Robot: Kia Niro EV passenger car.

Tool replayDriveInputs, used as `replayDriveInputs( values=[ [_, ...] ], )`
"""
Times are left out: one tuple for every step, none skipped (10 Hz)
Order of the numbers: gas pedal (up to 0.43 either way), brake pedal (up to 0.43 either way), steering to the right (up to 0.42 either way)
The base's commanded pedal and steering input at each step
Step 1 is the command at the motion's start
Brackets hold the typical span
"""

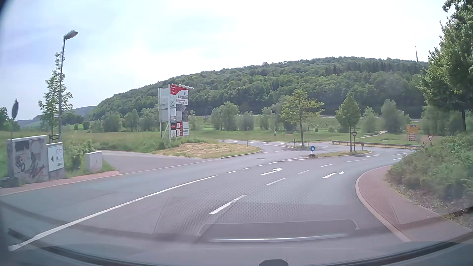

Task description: Follow the waypoints while adhering to traffic rules and regulations

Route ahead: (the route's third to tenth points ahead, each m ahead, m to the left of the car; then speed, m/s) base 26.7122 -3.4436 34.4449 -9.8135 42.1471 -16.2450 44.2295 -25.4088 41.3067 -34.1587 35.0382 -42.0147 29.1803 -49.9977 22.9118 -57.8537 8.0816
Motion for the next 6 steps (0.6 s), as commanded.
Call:
replayDriveInputs(
  values=[
    [0.0, 0.0, 0.104],
    [0.0, 0.0, 0.104],
    [0.0, 0.0, 0.104],
    [0.0, 0.0, 0.106],
    [0.0, 0.0, 0.107],
    [0.0, 0.0, 0.108]
  ],
)
